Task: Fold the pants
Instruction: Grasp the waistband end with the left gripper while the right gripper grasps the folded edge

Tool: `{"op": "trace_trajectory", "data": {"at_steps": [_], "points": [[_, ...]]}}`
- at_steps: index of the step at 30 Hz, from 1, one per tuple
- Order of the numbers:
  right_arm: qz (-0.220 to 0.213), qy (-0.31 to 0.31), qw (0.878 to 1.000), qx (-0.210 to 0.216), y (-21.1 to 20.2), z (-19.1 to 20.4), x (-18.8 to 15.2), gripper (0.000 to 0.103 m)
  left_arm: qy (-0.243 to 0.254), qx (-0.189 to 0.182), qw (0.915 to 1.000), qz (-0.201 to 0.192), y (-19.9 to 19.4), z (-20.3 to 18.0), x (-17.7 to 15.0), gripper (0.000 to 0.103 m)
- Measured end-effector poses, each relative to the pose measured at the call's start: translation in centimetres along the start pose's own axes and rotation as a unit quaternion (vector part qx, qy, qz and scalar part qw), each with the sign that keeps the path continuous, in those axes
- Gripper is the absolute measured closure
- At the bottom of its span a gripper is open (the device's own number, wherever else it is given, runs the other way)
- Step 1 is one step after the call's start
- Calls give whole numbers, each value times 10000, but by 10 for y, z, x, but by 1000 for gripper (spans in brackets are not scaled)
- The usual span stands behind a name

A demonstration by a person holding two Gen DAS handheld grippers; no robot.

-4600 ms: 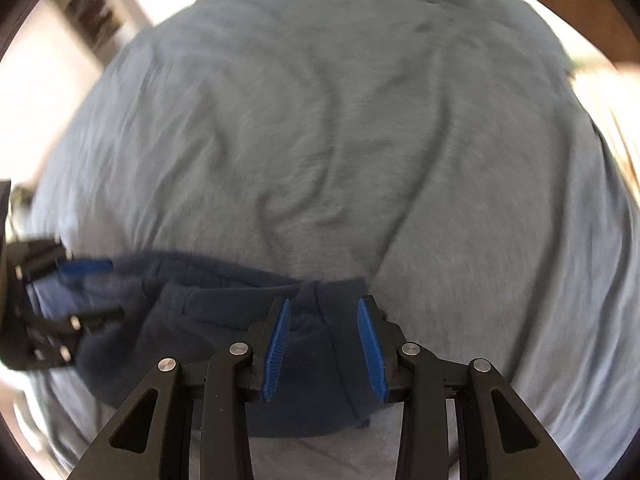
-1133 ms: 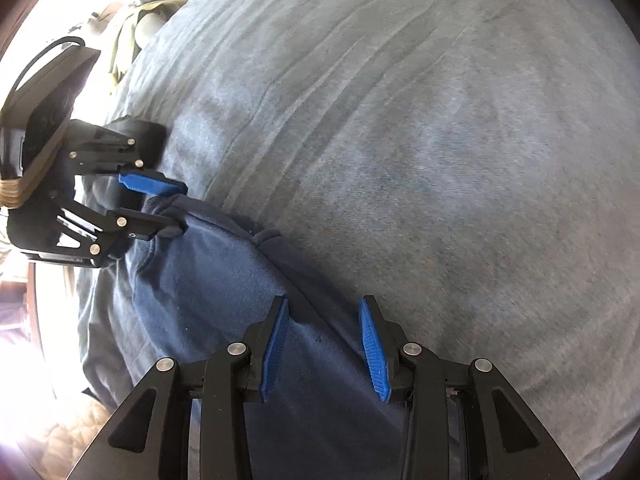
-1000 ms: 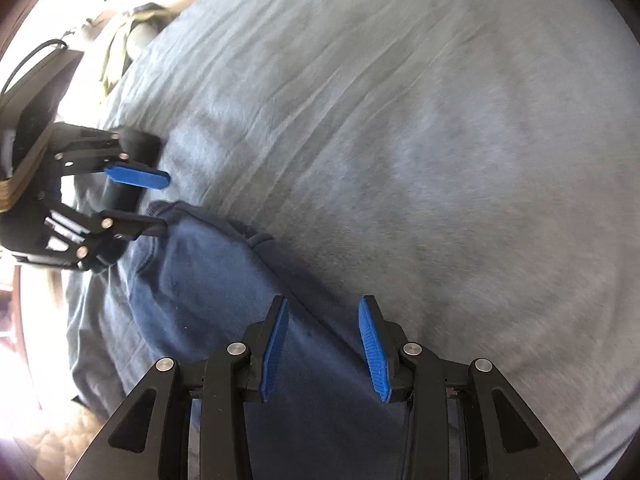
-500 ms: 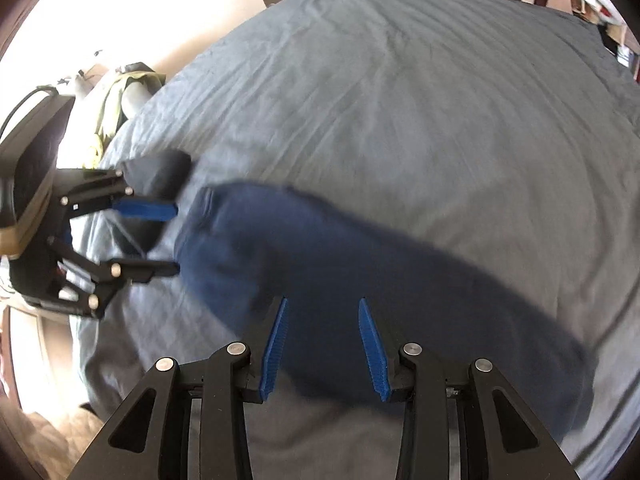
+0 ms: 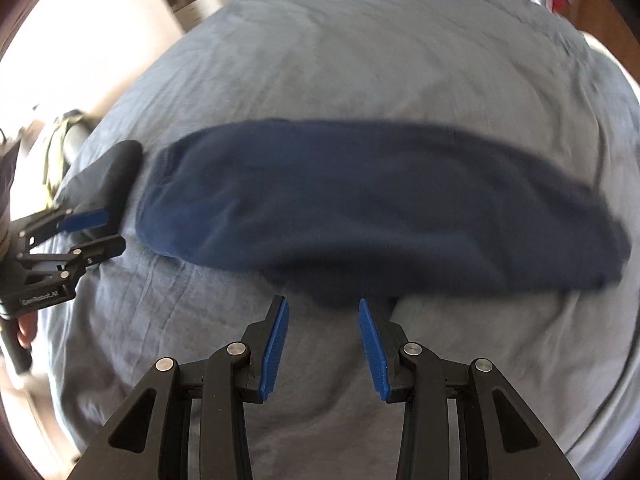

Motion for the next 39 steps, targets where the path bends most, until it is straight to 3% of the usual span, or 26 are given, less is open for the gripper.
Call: {"op": "trace_trajectory", "data": {"at_steps": [10, 21, 28, 34, 39], "points": [[-13, -322, 9984, -464, 22, 7, -14, 65, 109, -241, 9996, -53, 32, 8, -8, 49], [-459, -749, 9940, -653, 16, 20, 12, 65, -43, -564, 9984, -2, 48, 14, 0, 48], [-468, -1014, 9916, -659, 23, 23, 18, 66, -64, -785, 9969, -45, 49, 19, 12, 69], [-310, -1024, 9931, -476, 20, 17, 14, 89, 82, -496, 9987, 18, 33, 13, 20, 74], [-154, -1063, 9935, -378, 1, 18, 11, 93, 314, -335, 9989, 74, 12, 8, 28, 74]]}}
Point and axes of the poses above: each gripper's, at about its wrist camera, not at the fingertips, and y roughly the way its jaws point, z to its left, x to its top, the point moved 3 cm from there along y, roughly the way its jaws point, and after that the axes turned 5 degrees about y, right-handed, at the moved point
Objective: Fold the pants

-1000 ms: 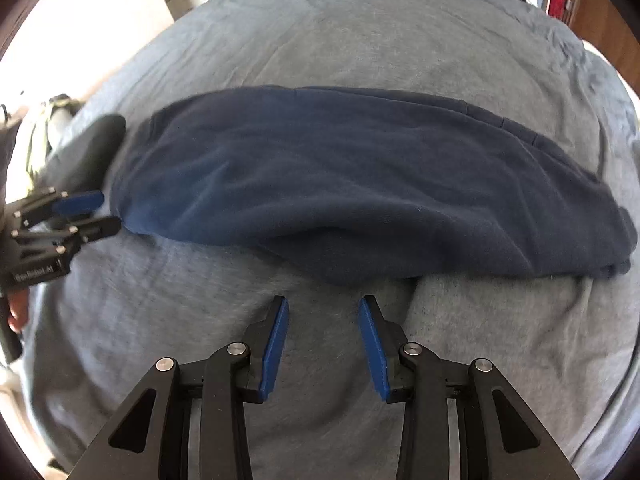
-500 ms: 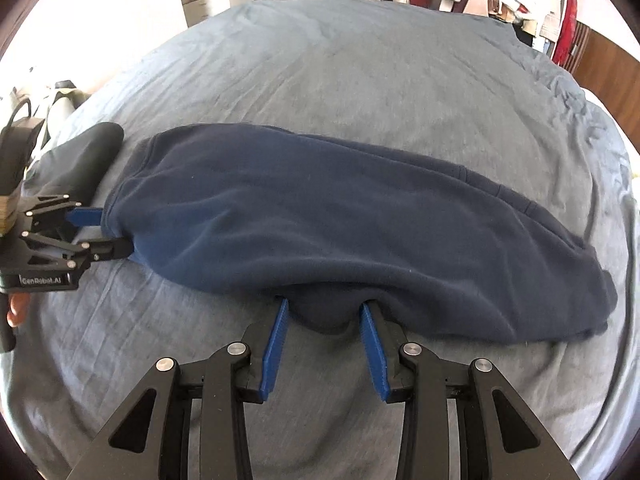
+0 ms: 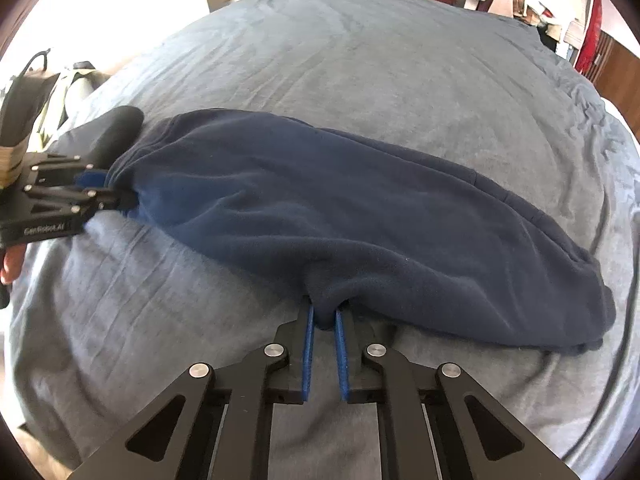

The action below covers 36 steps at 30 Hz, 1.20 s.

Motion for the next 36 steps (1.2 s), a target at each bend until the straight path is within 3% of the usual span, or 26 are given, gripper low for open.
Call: {"op": "trace_trajectory", "data": {"at_steps": [5, 10, 18, 21, 23, 25, 28, 33, 36], "points": [[165, 357, 9992, 36, -19, -2, -3, 93, 166, -100, 9994, 292, -5, -4, -8, 74], [662, 518, 9965, -5, -2, 0, -25, 95, 178, -248, 9972, 680, 16, -1, -29, 74], [949, 627, 9934, -160, 17, -3, -38, 97, 356, -324, 9961, 739, 21, -1, -37, 73], [1080, 465, 9918, -499, 18, -4, -42, 99, 523, -113, 9952, 817, 18, -3, -36, 70], [1155, 389, 9899, -730, 15, -6, -43, 99, 702, 292, 9931, 891, 12, -3, -40, 71], [1204, 347, 9879, -911, 11, -3, -43, 99, 779, 470, 9916, 917, 2, -1, -43, 71], [1008, 282, 9892, -1024, -3, 6, -39, 99, 662, 478, 9943, 686, -17, 0, -38, 71], [262, 756, 9951, -588, -26, 15, -25, 98, 384, -56, 9992, 121, -28, -9, -26, 70], [65, 917, 9946, -480, -20, 8, -15, 98, 367, -378, 9986, 68, -19, -13, -23, 70]]}}
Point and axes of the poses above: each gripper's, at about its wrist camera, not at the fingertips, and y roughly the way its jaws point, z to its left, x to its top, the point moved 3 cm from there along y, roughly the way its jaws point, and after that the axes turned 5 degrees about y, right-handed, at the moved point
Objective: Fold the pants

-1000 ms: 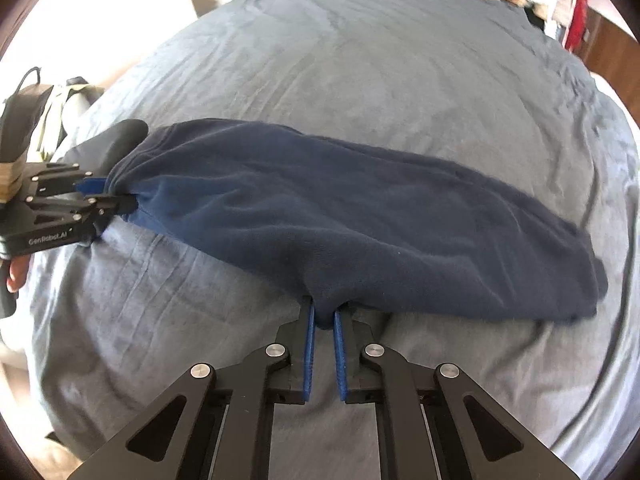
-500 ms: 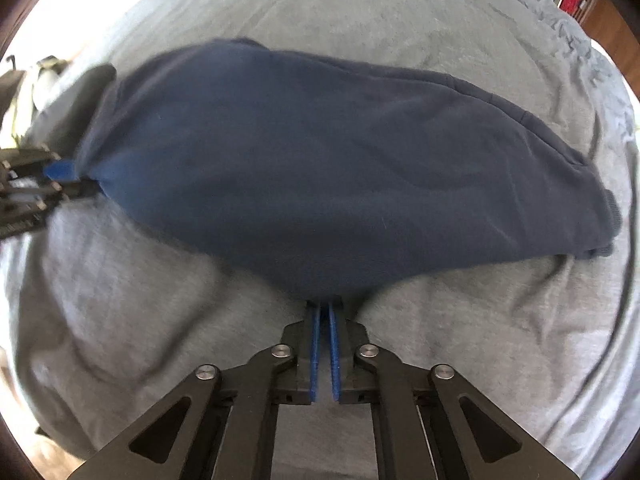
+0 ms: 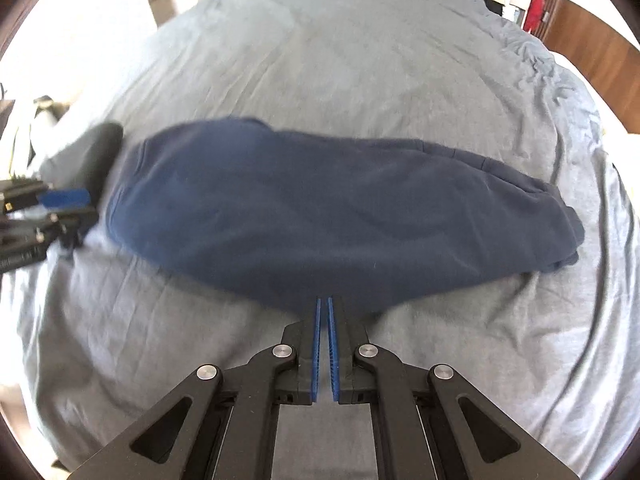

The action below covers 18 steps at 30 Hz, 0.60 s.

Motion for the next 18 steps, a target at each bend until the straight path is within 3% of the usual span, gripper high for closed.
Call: {"op": "trace_trajectory", "data": {"at_steps": [3, 4, 6, 9, 14, 18], "points": [[40, 76, 9998, 151, 13, -2, 2, 98, 241, 65, 9995, 194, 19, 0, -6, 70], [87, 22, 9999, 99, 16, -4, 2, 98, 398, 259, 9983, 327, 27, 2, -11, 68], [307, -105, 9994, -122, 29, -5, -5, 98, 487, 275, 9973, 482, 34, 3, -15, 64], [499, -184, 9977, -427, 40, -8, -13, 98, 660, 574, 9938, 693, 41, 3, -22, 65], [544, -198, 9973, -442, 39, -3, -17, 98, 392, 618, 9950, 683, 28, 9, -28, 65], [502, -43, 9975, -498, 29, -7, -20, 98, 296, 735, 9960, 410, -3, 4, -23, 65]]}}
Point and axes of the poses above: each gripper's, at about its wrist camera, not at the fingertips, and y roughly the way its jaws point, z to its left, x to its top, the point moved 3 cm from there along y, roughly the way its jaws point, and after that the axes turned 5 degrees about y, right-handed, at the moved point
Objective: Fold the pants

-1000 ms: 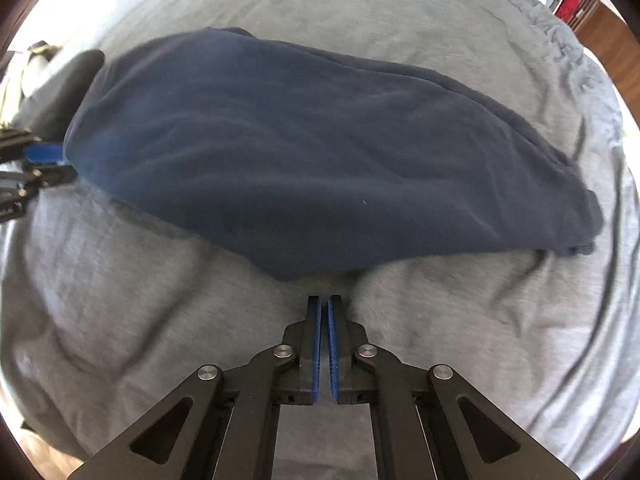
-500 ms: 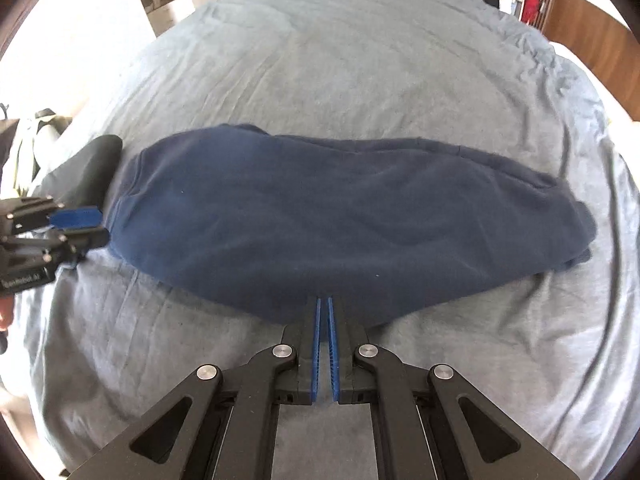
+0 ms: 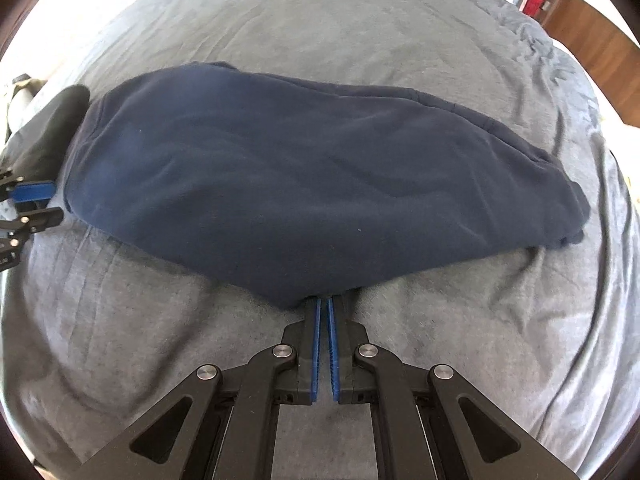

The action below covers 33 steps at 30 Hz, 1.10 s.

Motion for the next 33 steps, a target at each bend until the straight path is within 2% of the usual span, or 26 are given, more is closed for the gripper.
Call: {"op": "trace_trajectory", "data": {"at_steps": [2, 3, 5, 6, 7, 10, 19, 23, 30, 33], "points": [[-111, 191, 9997, 140, -12, -4, 0, 98, -15, -25, 9998, -206, -18, -3, 7, 65], [-175, 258, 9993, 206, -18, -5, 0, 95, -9, -43, 9996, -289, -25, -5, 12, 65], [-348, 407, 9980, 336, -33, -8, 2, 81, -39, -88, 9987, -509, -42, -7, 21, 65], [-497, 494, 9967, 400, -44, -11, 4, 70, -55, -123, 9981, -598, -49, -8, 26, 64], [-600, 539, 9959, 414, -51, -13, 5, 66, -51, -161, 9975, -685, -54, -10, 33, 60], [-819, 674, 9933, 455, -68, -22, 10, 66, 88, -152, 9954, -937, -65, -18, 55, 52], [-1129, 1376, 9833, 367, -87, -74, 11, 66, 870, -321, 9880, -1233, -63, -63, 121, 52], [-1232, 1859, 9743, 320, -90, -108, 6, 66, 1143, -498, 9827, -1373, -60, -85, 157, 52], [-1361, 2529, 9573, 316, -84, -155, 2, 66, 1787, -801, 9677, -1590, -43, -127, 231, 52], [-1392, 2771, 9502, 320, -78, -174, 2, 66, 2058, -1127, 9600, -1527, -28, -151, 268, 52]]}}
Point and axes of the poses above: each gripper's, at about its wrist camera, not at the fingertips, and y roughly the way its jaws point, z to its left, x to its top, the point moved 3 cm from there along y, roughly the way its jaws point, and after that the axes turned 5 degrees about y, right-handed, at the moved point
